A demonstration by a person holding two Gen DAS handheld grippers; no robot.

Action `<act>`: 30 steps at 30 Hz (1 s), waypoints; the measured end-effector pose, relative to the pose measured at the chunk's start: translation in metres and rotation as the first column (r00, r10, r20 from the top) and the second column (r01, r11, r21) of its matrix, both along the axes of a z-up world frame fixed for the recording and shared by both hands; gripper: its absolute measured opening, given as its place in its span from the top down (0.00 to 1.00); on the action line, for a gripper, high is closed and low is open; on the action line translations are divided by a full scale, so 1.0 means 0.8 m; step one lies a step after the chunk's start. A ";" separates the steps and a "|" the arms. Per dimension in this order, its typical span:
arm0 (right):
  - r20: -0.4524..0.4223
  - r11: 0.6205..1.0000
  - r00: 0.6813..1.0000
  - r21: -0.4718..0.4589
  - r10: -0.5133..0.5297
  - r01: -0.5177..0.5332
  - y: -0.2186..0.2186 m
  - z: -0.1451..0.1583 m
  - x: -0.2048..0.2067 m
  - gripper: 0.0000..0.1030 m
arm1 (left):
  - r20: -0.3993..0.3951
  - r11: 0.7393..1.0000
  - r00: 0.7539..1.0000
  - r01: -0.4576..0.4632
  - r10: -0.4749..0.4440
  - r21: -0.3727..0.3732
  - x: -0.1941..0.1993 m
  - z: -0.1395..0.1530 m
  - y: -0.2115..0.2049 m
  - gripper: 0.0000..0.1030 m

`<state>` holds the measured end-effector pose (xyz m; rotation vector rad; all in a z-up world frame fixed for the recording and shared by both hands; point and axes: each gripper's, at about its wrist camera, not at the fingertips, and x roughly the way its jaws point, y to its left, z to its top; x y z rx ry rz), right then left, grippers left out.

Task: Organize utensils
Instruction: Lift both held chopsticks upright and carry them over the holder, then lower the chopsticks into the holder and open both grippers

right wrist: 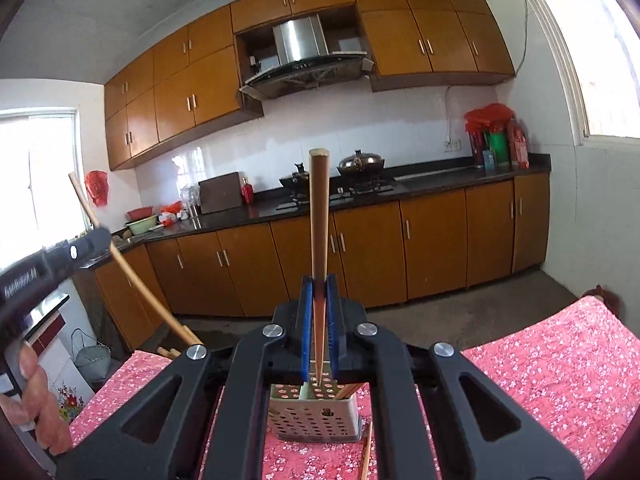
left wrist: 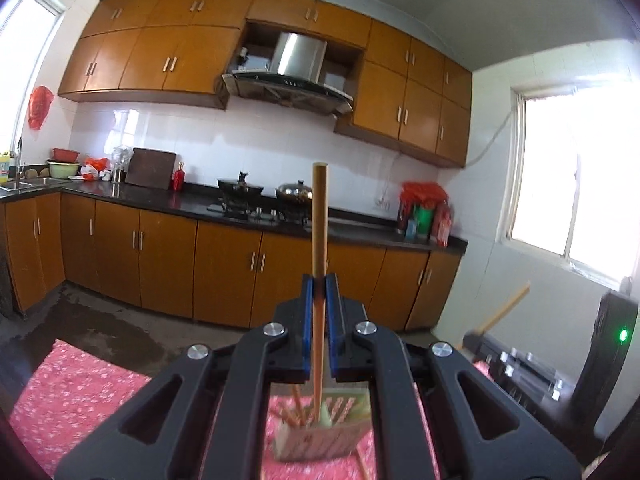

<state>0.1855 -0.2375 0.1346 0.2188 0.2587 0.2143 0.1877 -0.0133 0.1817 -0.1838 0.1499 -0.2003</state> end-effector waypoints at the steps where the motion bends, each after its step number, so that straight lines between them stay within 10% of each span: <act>1: -0.008 1.000 1.000 0.002 0.000 0.000 0.000 -0.003 0.004 0.93 | 0.022 1.000 1.000 -0.016 0.016 0.006 0.006 0.000 -0.005 0.92; 14: -0.090 0.999 0.995 -0.035 0.031 -0.035 0.019 -0.042 0.030 0.92 | -0.095 1.000 0.996 -0.001 0.002 0.010 0.070 -0.082 -0.022 0.92; 17: -0.093 0.999 0.995 -0.029 0.036 -0.038 0.017 -0.040 0.028 0.82 | -0.105 1.000 0.994 0.000 0.000 -0.006 0.068 -0.086 -0.015 0.78; 25: -0.044 0.998 0.998 -0.044 -0.042 0.040 -0.010 -0.017 -0.004 0.70 | -0.102 0.998 0.993 -0.055 0.051 -0.036 0.018 -0.071 0.035 0.62; 30: -0.180 0.988 0.975 -0.096 -0.133 0.117 -0.050 -0.066 -0.013 0.67 | -0.138 0.992 0.982 -0.129 0.128 0.005 -0.028 -0.094 0.084 0.56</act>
